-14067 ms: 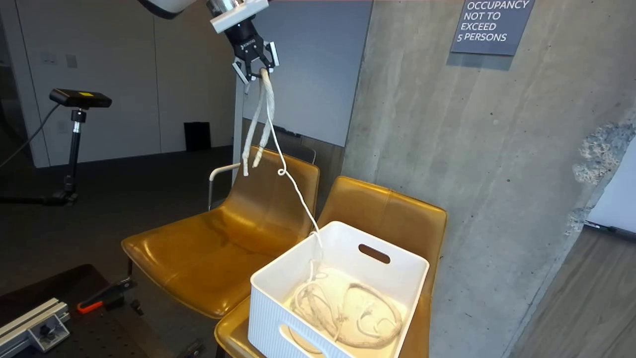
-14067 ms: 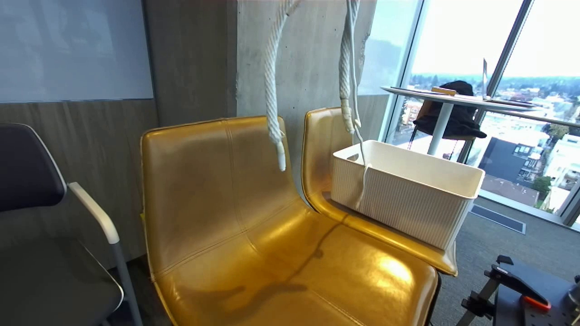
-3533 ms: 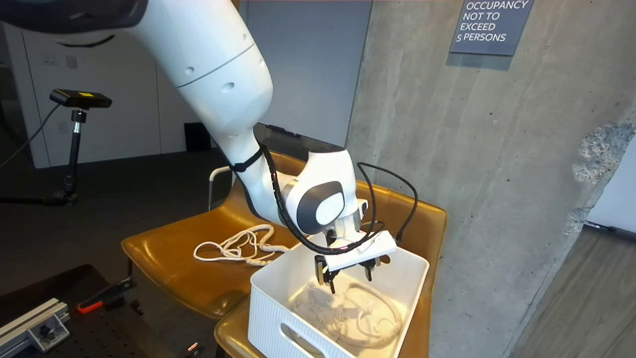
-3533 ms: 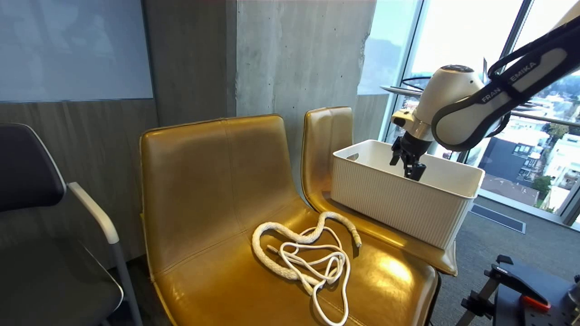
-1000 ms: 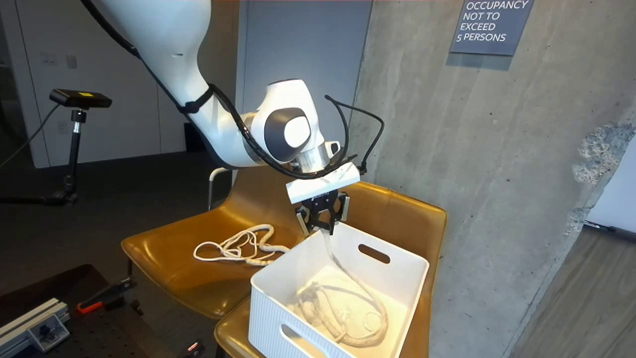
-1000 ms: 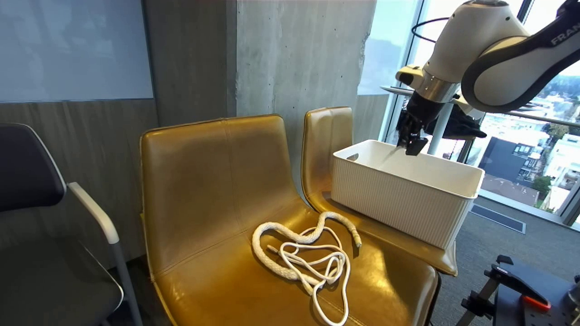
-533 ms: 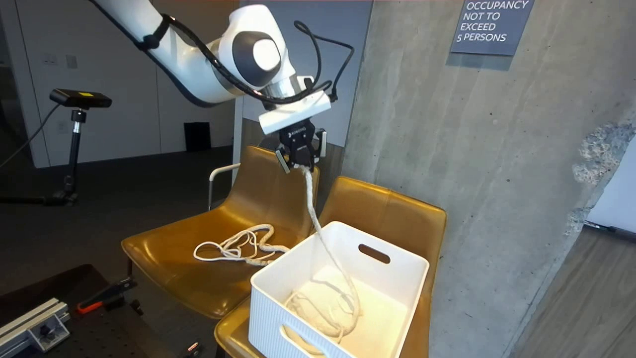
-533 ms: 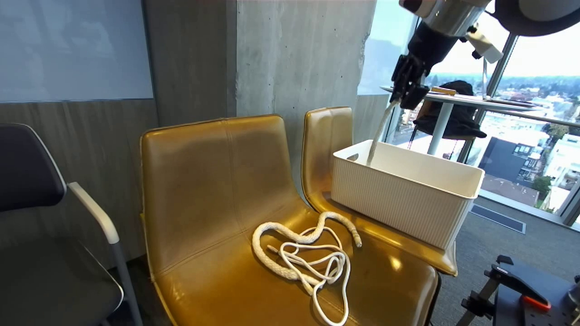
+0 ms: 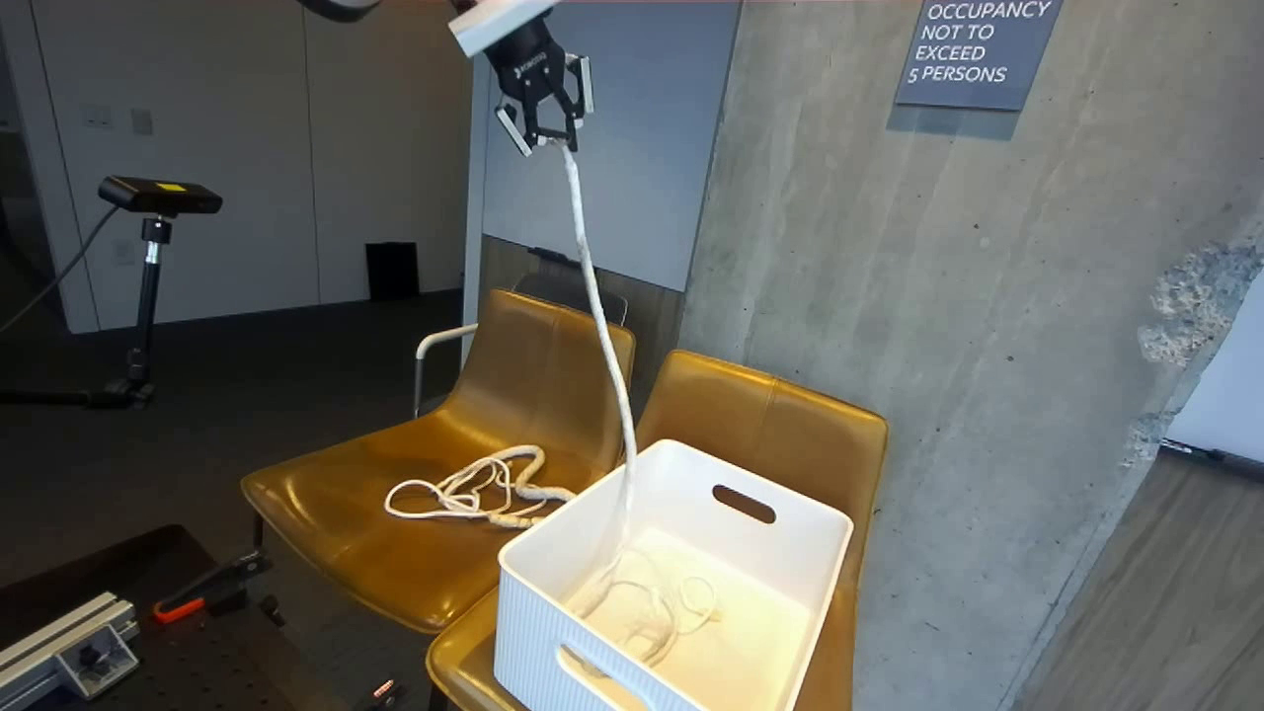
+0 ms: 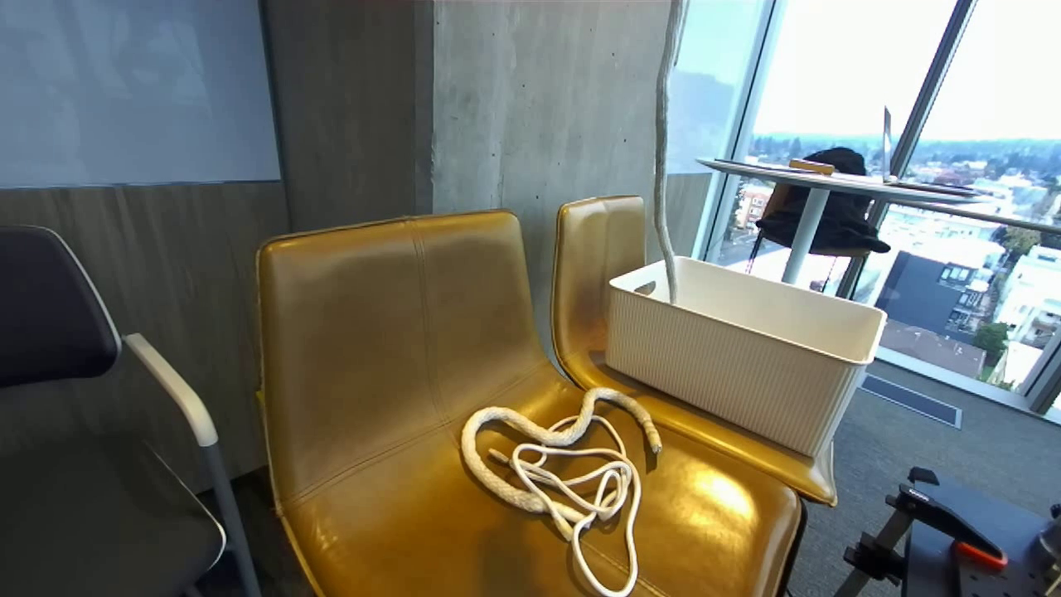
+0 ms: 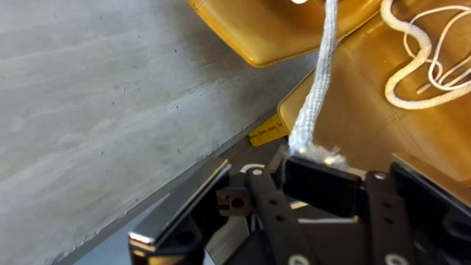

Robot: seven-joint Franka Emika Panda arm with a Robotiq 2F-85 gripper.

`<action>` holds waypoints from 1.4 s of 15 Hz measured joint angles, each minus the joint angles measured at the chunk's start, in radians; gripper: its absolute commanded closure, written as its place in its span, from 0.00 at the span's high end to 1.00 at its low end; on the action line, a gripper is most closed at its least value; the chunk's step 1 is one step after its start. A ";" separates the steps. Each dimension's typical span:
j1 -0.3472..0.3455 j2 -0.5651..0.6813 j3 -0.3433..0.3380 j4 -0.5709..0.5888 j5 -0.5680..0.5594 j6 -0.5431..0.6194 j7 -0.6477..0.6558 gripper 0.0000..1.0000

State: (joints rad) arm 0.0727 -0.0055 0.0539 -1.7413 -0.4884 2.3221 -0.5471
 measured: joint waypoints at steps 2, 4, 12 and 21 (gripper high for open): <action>0.031 0.019 0.037 0.108 -0.015 -0.077 0.009 0.00; 0.063 0.057 0.068 0.215 -0.039 -0.144 0.015 0.00; 0.193 0.295 0.106 0.534 -0.129 -0.262 0.019 0.00; 0.199 0.414 0.092 0.571 -0.129 -0.283 0.019 0.00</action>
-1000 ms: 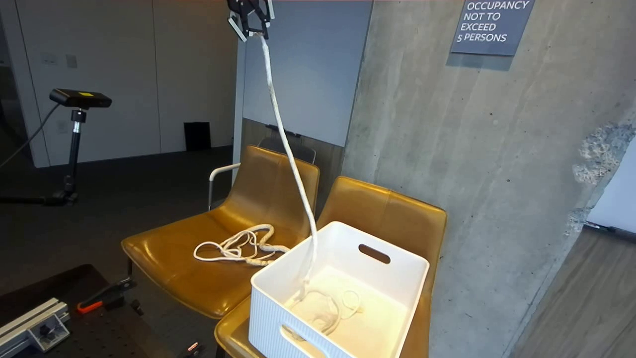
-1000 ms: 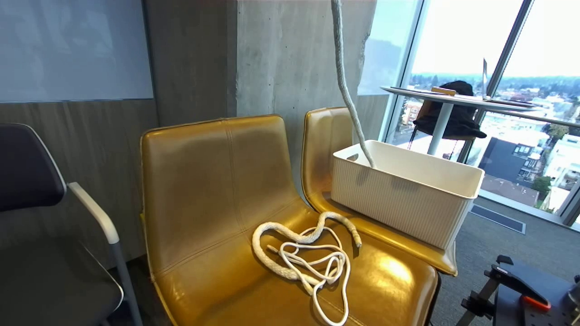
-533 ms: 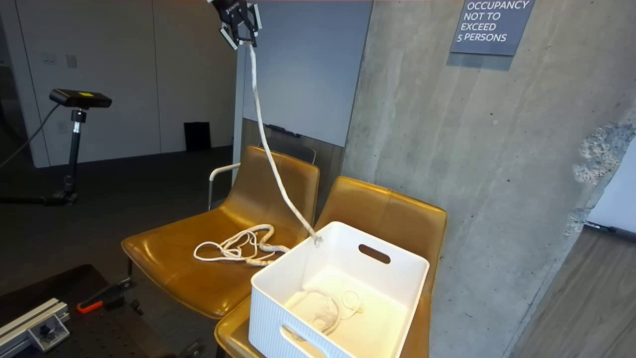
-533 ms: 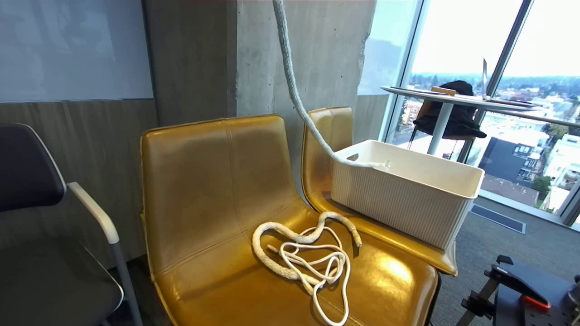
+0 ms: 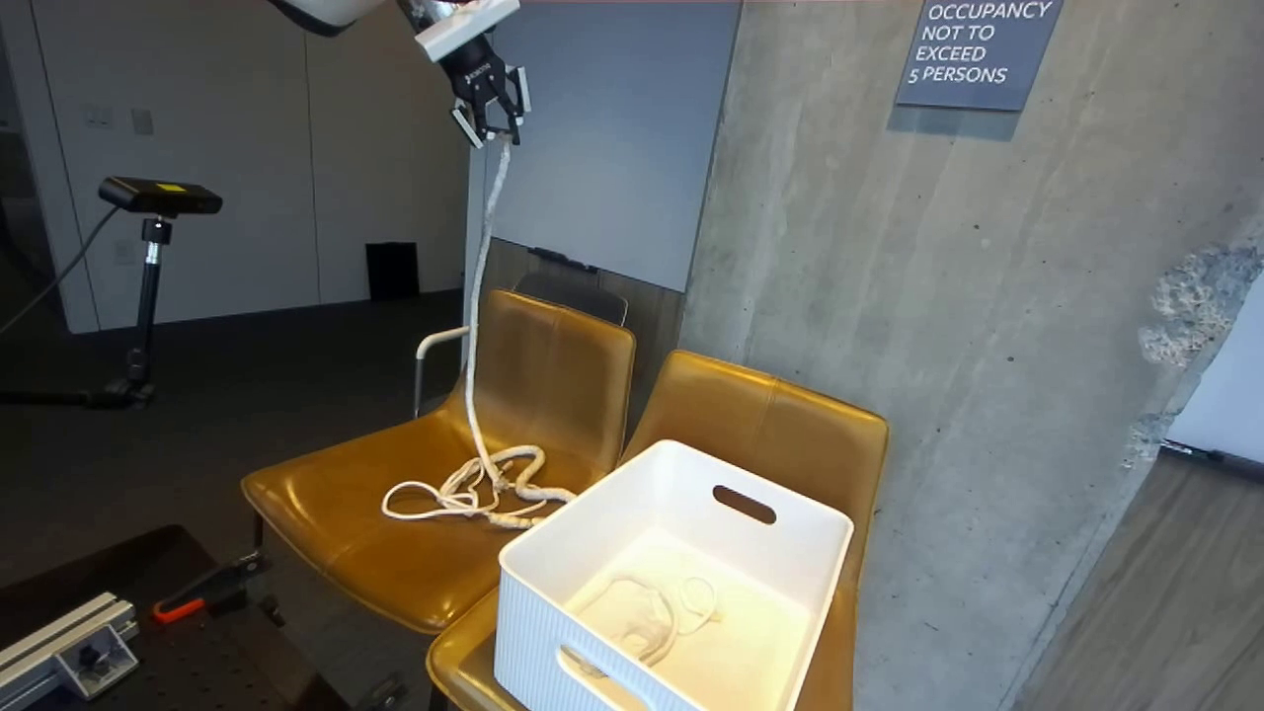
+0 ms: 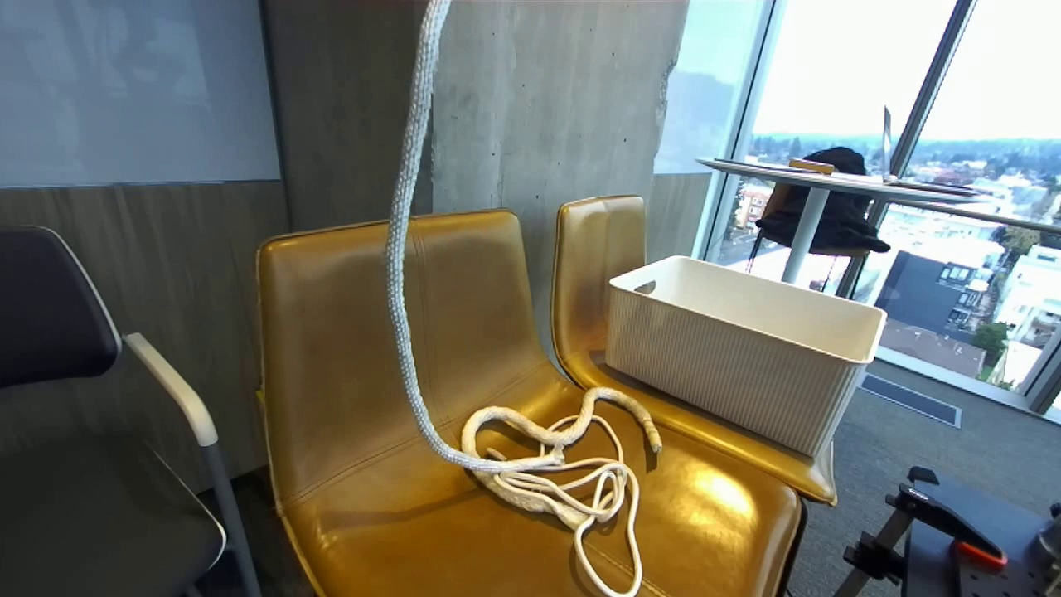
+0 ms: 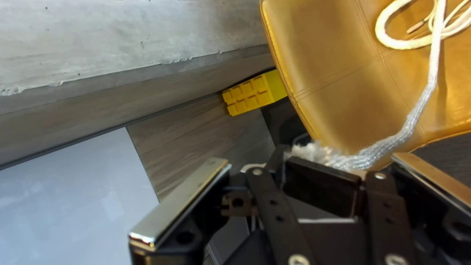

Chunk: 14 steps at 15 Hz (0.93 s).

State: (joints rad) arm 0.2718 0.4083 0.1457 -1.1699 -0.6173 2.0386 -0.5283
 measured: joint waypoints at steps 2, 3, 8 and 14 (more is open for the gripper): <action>-0.031 -0.009 -0.007 -0.049 0.009 0.001 0.000 0.00; -0.053 -0.018 -0.010 -0.087 0.019 0.004 0.001 0.00; -0.165 -0.087 -0.028 -0.354 0.074 0.048 0.001 0.00; -0.162 -0.134 -0.019 -0.649 0.117 0.152 0.029 0.00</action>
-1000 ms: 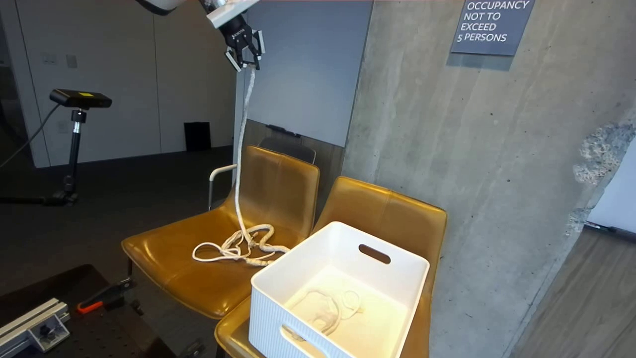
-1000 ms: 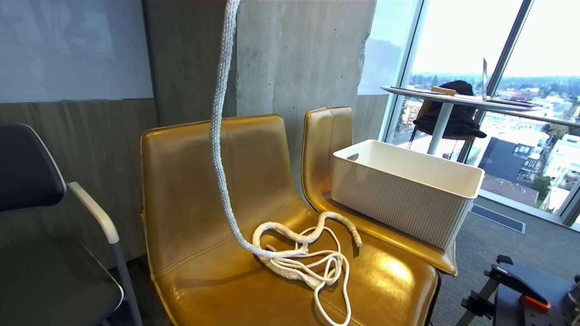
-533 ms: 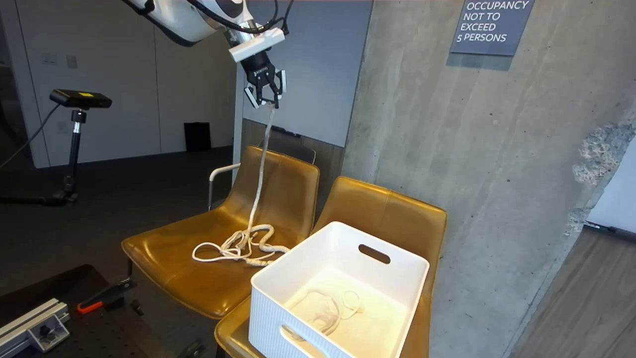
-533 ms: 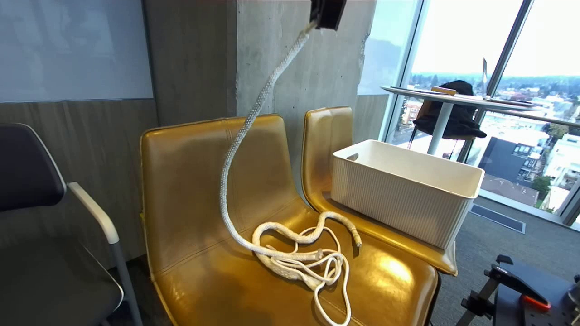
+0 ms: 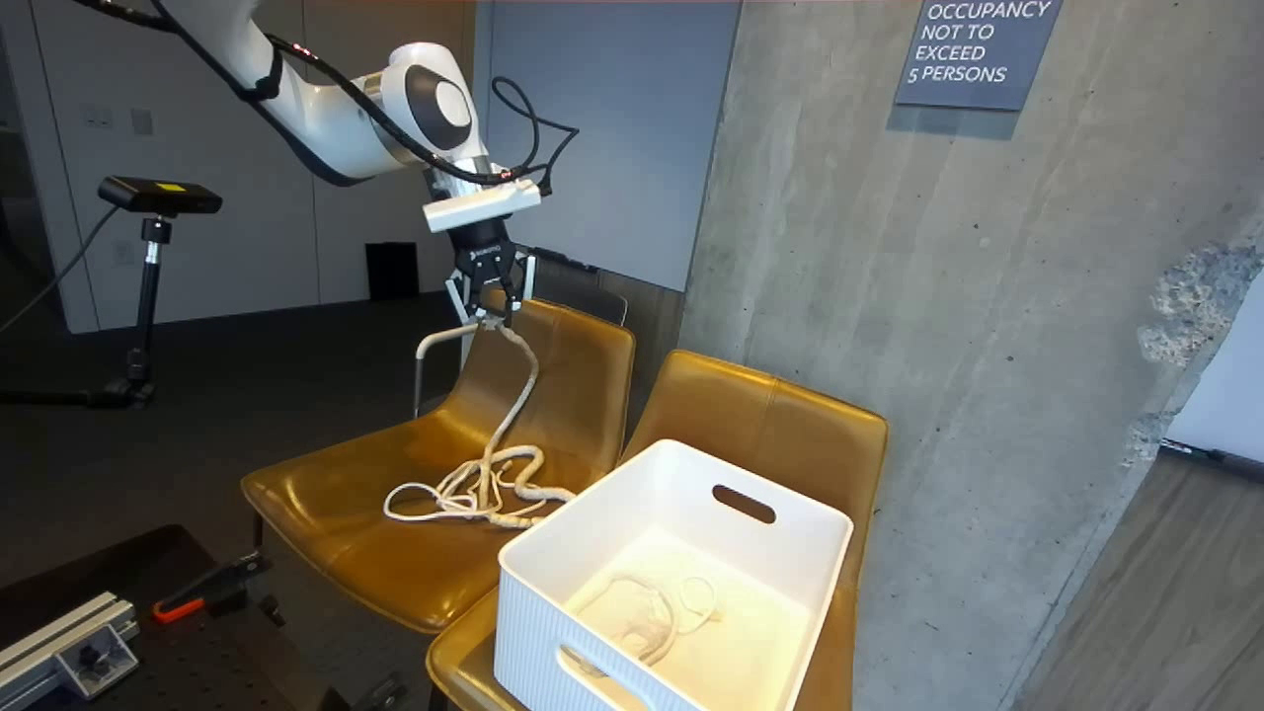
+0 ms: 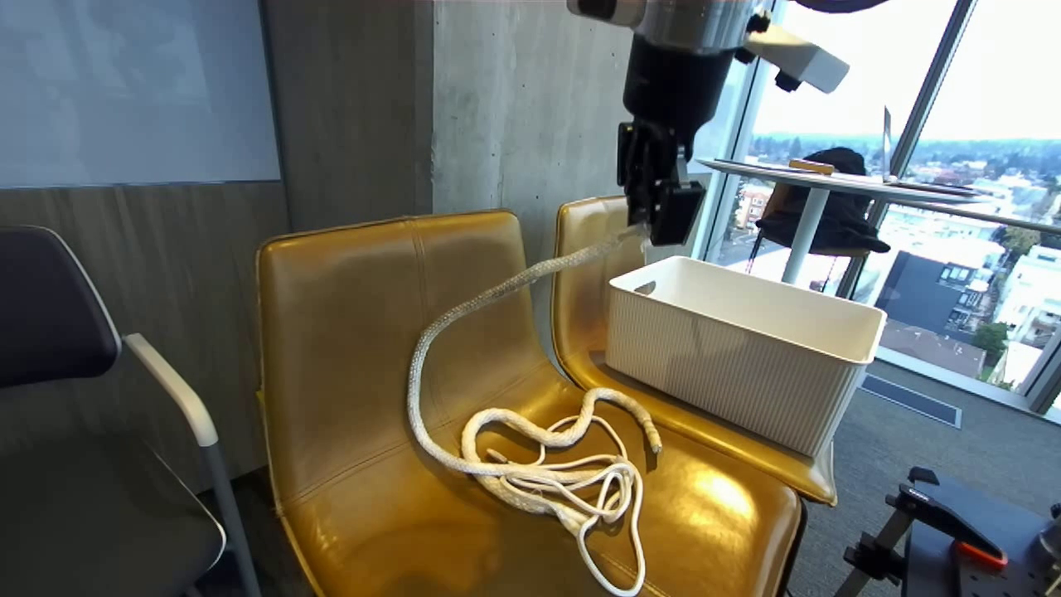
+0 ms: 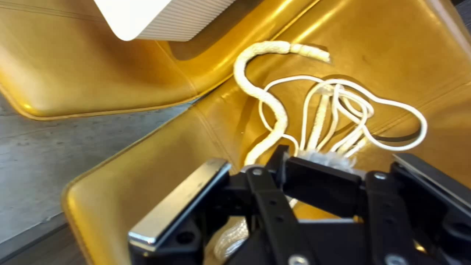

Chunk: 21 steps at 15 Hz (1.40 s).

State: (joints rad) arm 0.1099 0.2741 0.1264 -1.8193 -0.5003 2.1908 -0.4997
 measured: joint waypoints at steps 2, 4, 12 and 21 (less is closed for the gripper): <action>0.026 0.004 0.013 -0.057 0.002 0.014 0.023 0.00; 0.052 0.019 0.023 -0.091 0.003 0.022 0.043 0.25; 0.043 0.081 -0.005 -0.096 0.001 0.028 0.077 0.75; -0.091 0.045 -0.122 -0.193 -0.065 0.254 0.077 1.00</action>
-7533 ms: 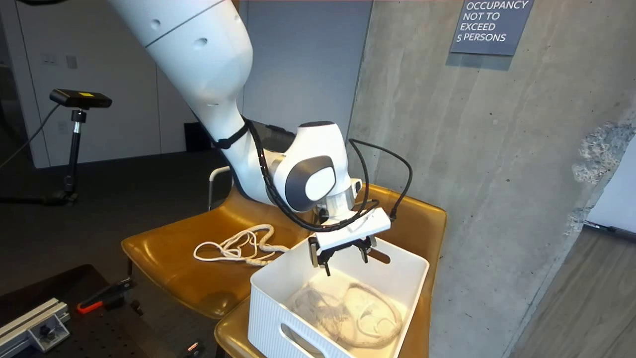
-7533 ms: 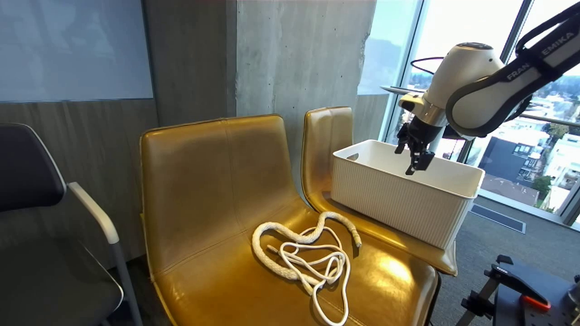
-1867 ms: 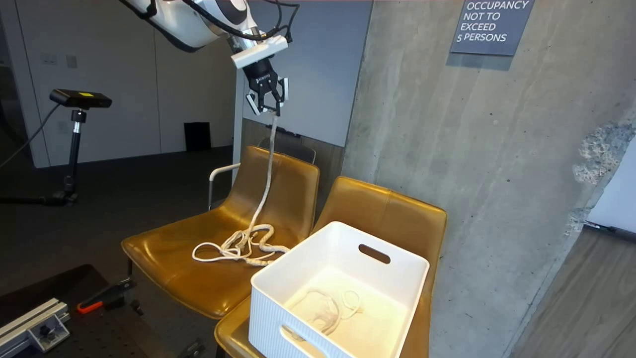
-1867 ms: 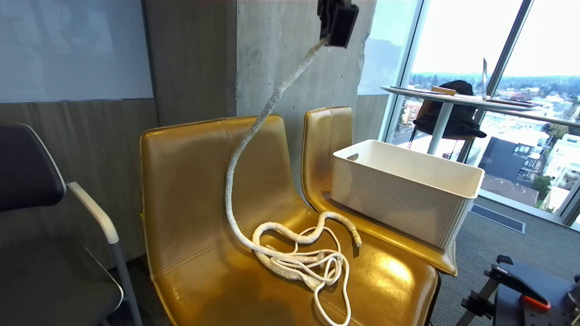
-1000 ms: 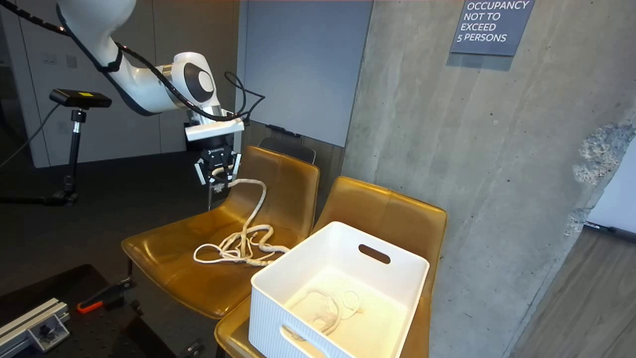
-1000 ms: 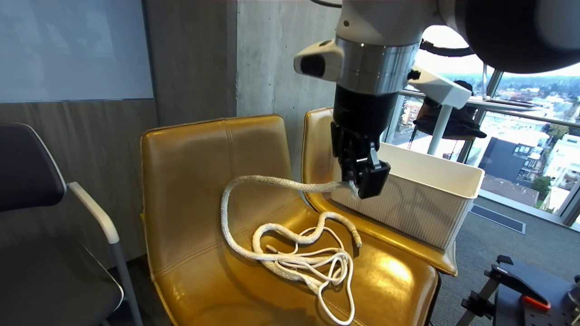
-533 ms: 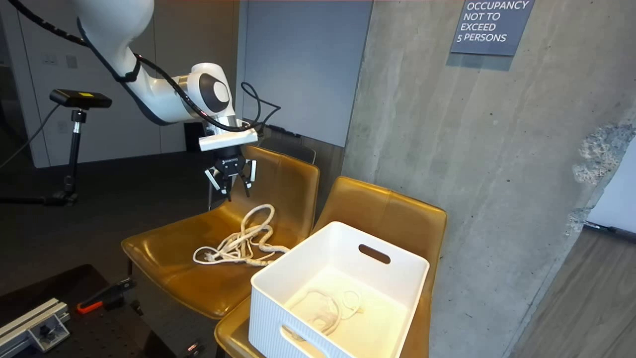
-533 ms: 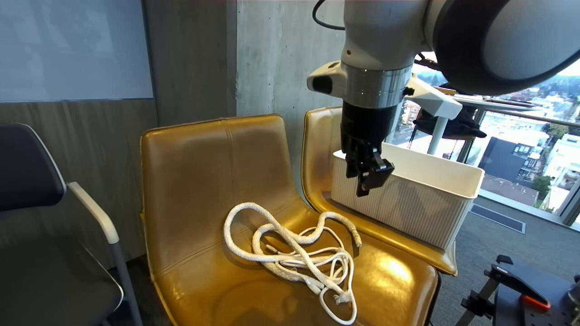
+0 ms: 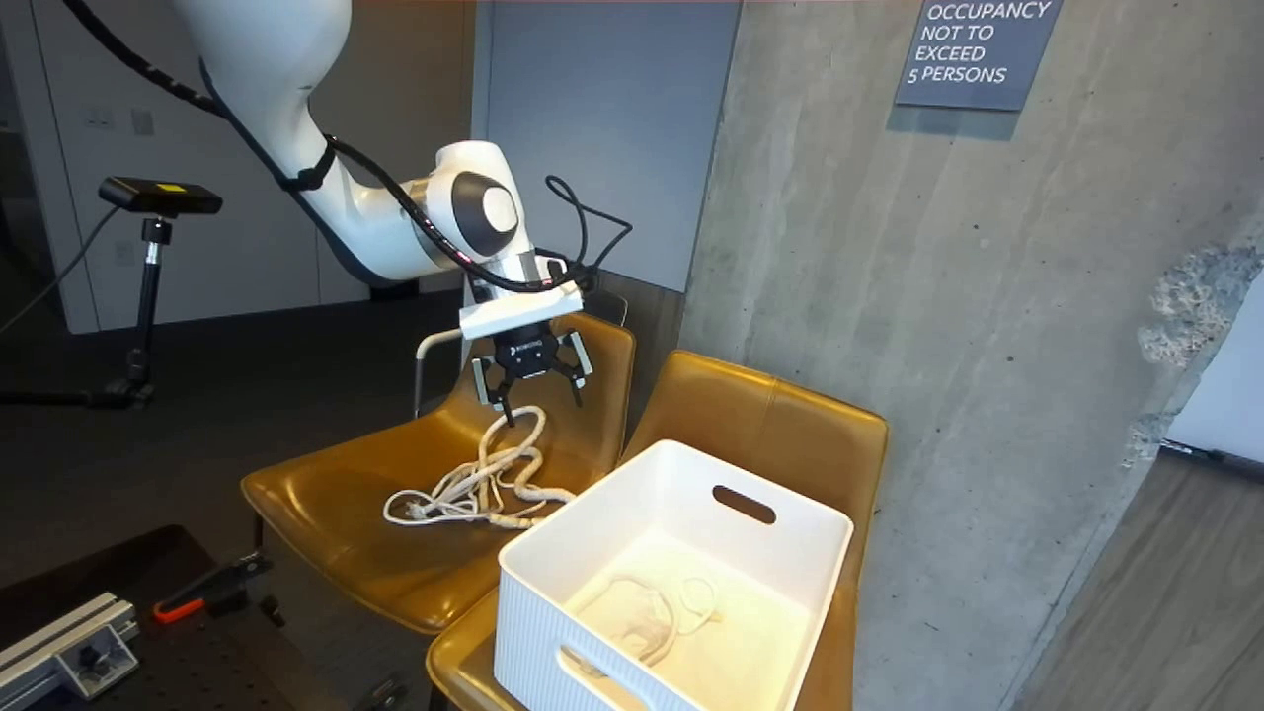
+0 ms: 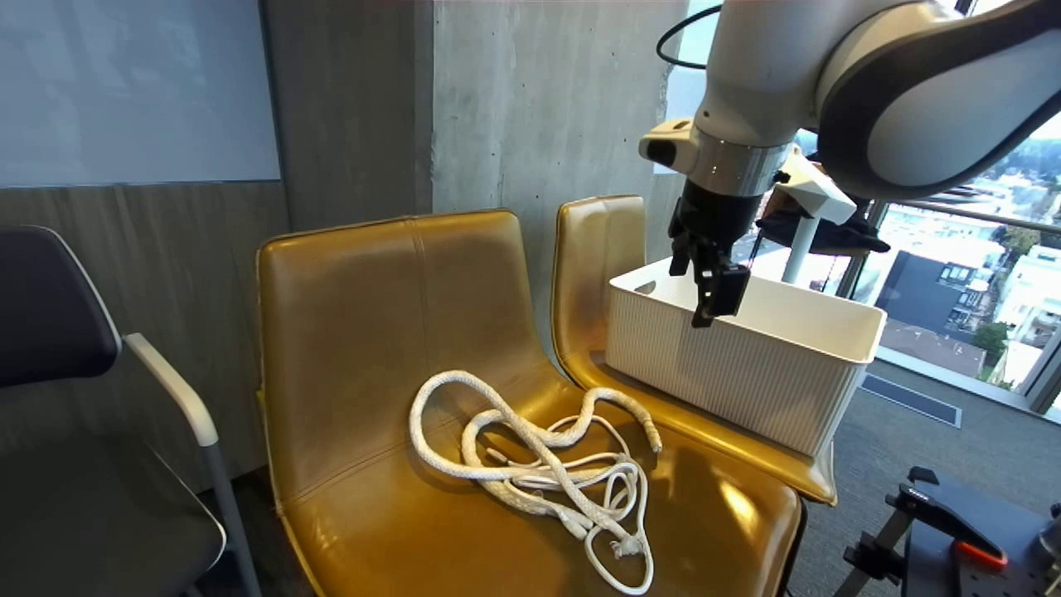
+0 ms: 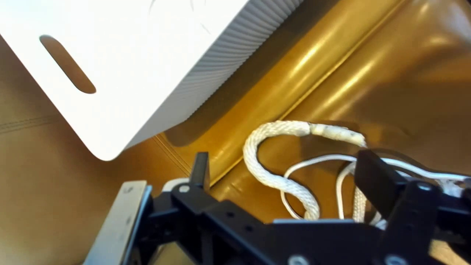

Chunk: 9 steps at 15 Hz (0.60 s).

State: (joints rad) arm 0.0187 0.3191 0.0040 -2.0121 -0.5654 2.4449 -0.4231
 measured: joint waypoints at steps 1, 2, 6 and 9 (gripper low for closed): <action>-0.019 -0.012 -0.016 -0.030 -0.015 0.052 -0.002 1.00; -0.039 -0.027 -0.031 -0.059 -0.026 0.103 -0.011 1.00; -0.136 -0.115 -0.071 -0.163 -0.033 0.273 -0.119 1.00; -0.200 -0.180 -0.079 -0.201 0.037 0.326 -0.264 1.00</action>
State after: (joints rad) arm -0.1816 0.1387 -0.0751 -2.2132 -0.5280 2.7712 -0.6871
